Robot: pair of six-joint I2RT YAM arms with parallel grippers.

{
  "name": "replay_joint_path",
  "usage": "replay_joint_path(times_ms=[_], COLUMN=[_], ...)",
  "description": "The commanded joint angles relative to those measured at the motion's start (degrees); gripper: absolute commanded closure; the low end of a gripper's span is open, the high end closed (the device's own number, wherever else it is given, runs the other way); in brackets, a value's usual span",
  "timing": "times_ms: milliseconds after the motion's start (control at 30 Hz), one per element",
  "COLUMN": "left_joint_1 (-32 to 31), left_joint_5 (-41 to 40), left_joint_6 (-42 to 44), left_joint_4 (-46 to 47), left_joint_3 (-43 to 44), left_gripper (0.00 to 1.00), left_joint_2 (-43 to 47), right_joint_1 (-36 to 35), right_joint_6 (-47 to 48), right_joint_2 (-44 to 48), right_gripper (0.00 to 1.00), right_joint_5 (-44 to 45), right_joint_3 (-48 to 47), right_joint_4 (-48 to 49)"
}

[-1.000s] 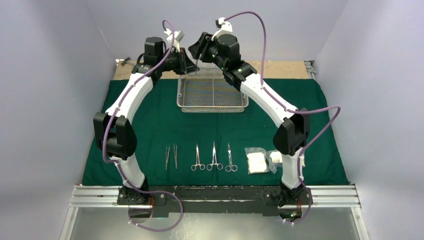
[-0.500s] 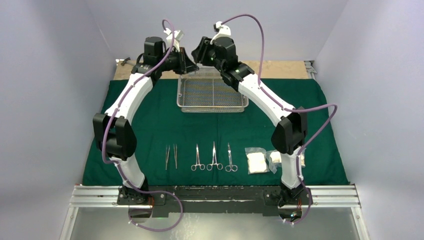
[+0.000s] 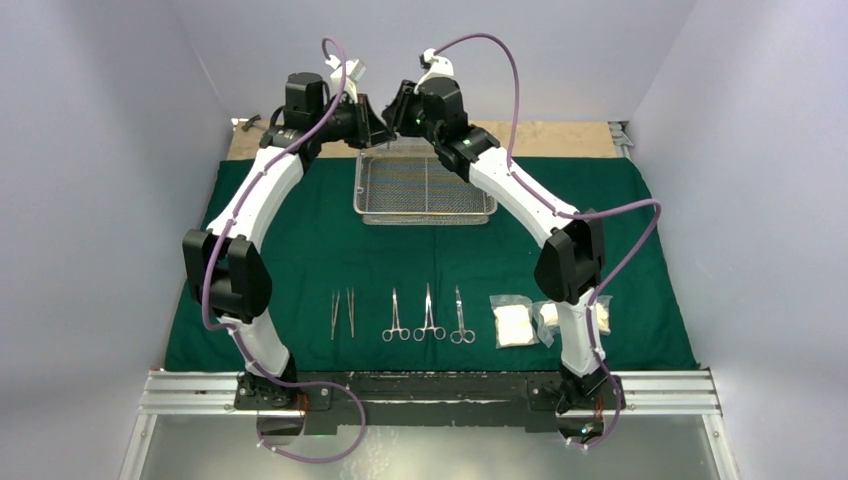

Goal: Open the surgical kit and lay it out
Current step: Place the medical item in the surgical kit.

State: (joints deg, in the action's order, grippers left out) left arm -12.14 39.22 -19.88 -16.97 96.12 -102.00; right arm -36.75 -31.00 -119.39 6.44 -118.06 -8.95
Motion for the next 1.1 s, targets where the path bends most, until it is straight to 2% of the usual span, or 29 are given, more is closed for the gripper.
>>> replay_joint_path(times_ms=[0,300,500,600,900,1033,1067], left_joint_1=[-0.16,-0.16,-0.15,-0.16,-0.08,-0.08,-0.08], left_joint_5=[1.63,0.01,-0.84,-1.13,-1.79,-1.47,-1.32], left_joint_6=[1.14,1.93,2.42,2.73,3.36,3.51,3.45], left_joint_4=[2.67,1.31,0.44,0.12,-0.44,-0.58,-0.67], left_joint_3=[1.34,1.13,1.17,1.17,0.85,0.99,1.12], left_gripper=[1.00,1.00,1.00,1.00,1.00,1.00,0.91], left_joint_2=[2.59,2.50,2.33,2.24,2.09,2.02,2.06], right_joint_1=[-0.07,0.48,0.67,0.80,1.43,1.91,2.09], right_joint_6=[0.34,-0.19,-0.58,-0.96,-2.33,-3.12,-3.36], right_joint_2=[2.43,3.21,3.80,4.32,4.44,4.61,4.88], right_gripper=[0.62,0.61,0.46,0.43,0.76,1.00,1.00], right_joint_5=[1.12,0.75,-0.43,-0.58,-1.37,-3.01,-3.66], right_joint_3=[-2.00,-1.73,-0.62,0.51,0.98,1.20,1.48], right_joint_4=[0.88,1.88,3.44,4.46,3.83,4.22,4.67])
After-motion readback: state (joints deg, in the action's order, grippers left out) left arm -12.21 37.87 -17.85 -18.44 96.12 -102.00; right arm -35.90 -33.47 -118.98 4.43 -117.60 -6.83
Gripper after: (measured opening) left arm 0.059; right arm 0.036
